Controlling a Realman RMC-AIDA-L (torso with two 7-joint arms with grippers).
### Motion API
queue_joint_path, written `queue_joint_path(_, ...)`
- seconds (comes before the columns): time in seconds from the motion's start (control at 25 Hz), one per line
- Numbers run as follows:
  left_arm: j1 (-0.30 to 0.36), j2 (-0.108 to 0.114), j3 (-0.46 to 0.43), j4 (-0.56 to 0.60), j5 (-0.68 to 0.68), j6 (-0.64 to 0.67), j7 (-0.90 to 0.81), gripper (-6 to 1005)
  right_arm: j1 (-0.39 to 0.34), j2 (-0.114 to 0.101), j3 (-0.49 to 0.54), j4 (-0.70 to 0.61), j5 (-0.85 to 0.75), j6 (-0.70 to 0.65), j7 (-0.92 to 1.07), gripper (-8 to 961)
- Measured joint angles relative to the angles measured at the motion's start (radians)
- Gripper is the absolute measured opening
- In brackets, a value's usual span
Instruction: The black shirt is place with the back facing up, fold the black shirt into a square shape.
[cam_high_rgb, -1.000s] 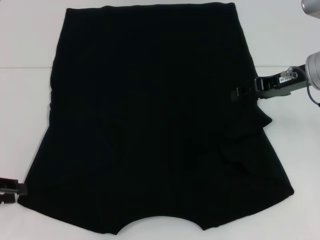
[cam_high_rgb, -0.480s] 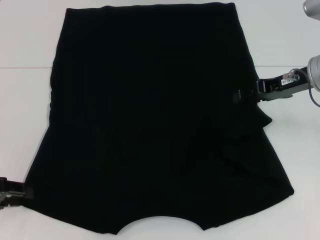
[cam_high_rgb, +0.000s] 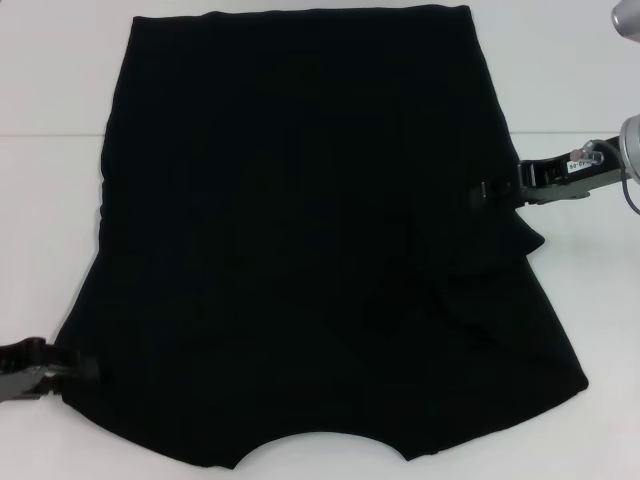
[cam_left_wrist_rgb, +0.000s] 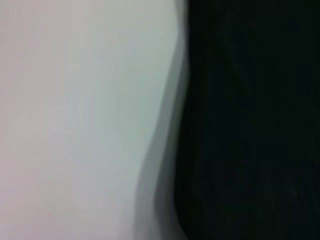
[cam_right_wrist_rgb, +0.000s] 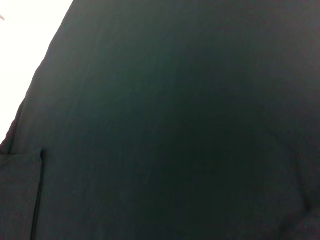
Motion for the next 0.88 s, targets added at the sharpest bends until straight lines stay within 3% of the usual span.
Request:
queue_joint_path(0.6,-0.011,-0.006,0.001,0.008,-0.002,0.0,0.004,323,-0.016,-0.006,0.001,-0.002,0.002,0.0,-0.005,594)
queue_joint_path(0.72,-0.016,-0.005,0.0,0.003,-0.016,0.007,0.025,98,-0.02,-0.007,0.004,-0.002,0.003,-0.001,-0.006,593)
queue_joint_path(0.88,-0.015,0.003,-0.008,-0.015,-0.096,0.056,0.089,53,-0.034,-0.014,0.015,-0.002,0.003,-0.003,-0.008,593)
